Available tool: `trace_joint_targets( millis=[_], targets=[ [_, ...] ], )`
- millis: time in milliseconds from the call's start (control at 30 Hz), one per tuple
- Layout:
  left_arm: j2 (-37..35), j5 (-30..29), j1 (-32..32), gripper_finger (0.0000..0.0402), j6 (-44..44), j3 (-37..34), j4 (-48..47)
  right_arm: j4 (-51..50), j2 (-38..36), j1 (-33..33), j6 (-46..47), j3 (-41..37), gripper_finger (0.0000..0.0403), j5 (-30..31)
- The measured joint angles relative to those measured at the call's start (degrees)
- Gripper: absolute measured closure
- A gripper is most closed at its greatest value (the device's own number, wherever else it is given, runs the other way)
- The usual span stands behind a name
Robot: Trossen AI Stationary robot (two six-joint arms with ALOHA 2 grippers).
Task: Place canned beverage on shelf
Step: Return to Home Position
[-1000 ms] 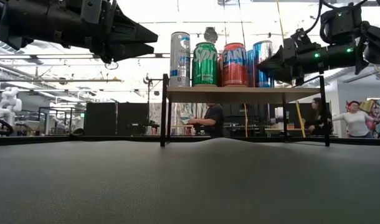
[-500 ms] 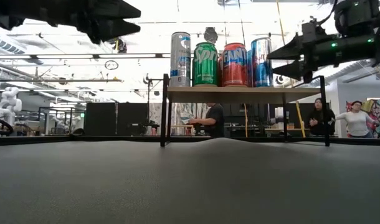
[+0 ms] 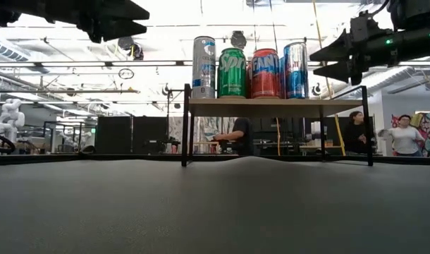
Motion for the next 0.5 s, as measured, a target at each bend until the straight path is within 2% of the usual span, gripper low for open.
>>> trace_joint_targets(
  millis=[100, 233, 500],
  targets=[
    [0.0, 0.0, -1.4, 0.0079, -1.2, -0.1, -0.7, -2.0, 0.0, 1.8, 0.9, 0.0, 0.009, -1.0],
    [0.0, -0.2, -2.5, 0.0079, 0.4, -1.0, 4.0, -2.4, -0.3, 5.4, -0.2, 0.0, 0.009, 3.0],
    [-0.1, -0.3, -2.2, 0.0079, 1.9, -2.1, 7.8, 2.3, -0.2, 17.8, -3.3, 0.1, 0.009, 5.2]
  ],
)
